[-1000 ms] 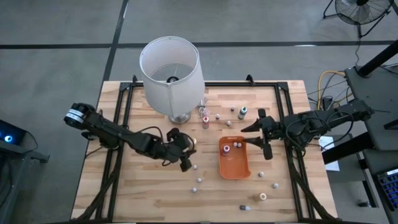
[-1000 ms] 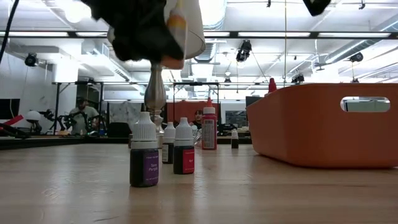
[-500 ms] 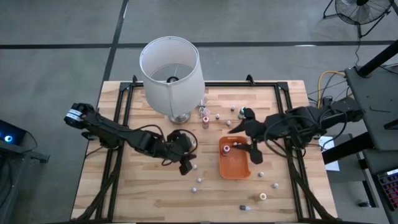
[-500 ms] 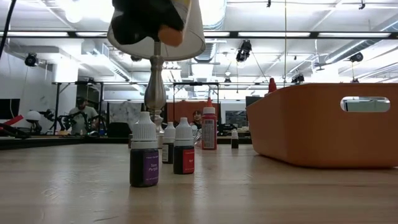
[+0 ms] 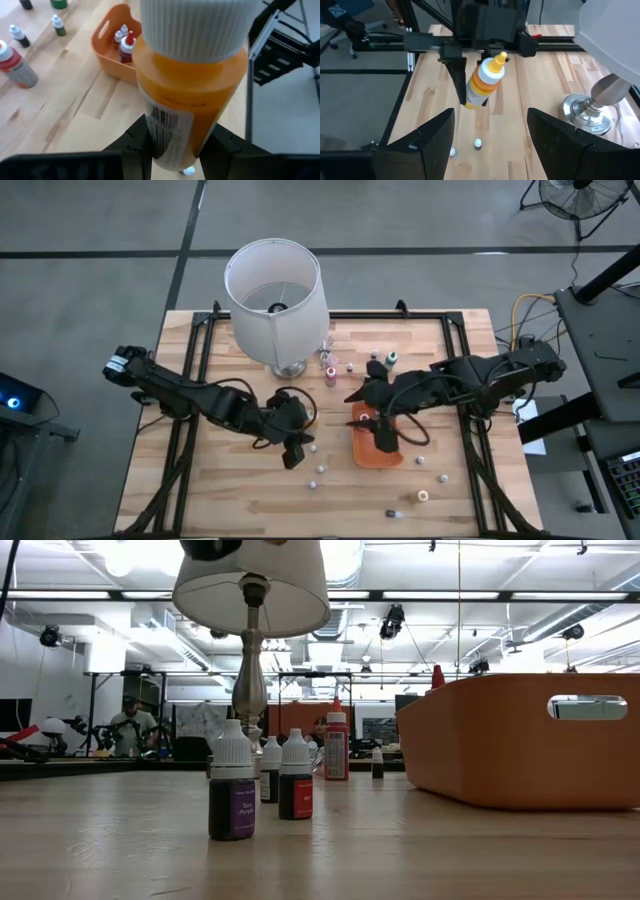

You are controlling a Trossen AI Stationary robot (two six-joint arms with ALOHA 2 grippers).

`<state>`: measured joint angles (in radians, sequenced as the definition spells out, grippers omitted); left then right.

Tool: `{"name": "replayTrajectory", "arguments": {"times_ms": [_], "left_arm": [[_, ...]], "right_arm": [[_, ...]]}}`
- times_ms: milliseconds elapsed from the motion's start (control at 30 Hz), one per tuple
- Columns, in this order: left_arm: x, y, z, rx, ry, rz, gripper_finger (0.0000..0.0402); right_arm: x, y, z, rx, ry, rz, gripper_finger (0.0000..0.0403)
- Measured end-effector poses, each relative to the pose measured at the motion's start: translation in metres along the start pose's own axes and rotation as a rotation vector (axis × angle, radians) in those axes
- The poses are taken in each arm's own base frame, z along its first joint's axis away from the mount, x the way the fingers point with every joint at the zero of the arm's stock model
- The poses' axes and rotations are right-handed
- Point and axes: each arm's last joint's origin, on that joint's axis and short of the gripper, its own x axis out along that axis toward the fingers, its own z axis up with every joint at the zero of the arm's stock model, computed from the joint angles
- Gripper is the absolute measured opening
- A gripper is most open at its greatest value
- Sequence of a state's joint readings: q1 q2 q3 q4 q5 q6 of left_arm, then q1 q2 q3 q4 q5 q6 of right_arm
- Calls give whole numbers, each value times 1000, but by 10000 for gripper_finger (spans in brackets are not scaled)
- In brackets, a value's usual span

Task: Pick & Place food coloring
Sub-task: Put the big food coloring bottle into the orange bin

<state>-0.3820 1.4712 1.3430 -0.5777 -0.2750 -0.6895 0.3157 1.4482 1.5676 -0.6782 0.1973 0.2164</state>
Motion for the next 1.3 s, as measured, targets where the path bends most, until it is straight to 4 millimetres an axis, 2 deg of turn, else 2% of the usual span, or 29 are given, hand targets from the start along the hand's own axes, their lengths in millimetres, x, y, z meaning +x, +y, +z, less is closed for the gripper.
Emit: {"name": "replayTrajectory", "arguments": {"times_ms": [233, 633, 1300], "left_arm": [[-6, -11, 6, 19, 27, -66, 94], [10, -21, -1, 80, 102, -54, 94], [8, -28, -6, 140, 101, -52, 94]], "right_arm": [[22, 5, 7, 29, 27, 32, 238], [50, 15, 19, 46, 58, 101, 238], [64, 15, 14, 80, 76, 123, 238]]}}
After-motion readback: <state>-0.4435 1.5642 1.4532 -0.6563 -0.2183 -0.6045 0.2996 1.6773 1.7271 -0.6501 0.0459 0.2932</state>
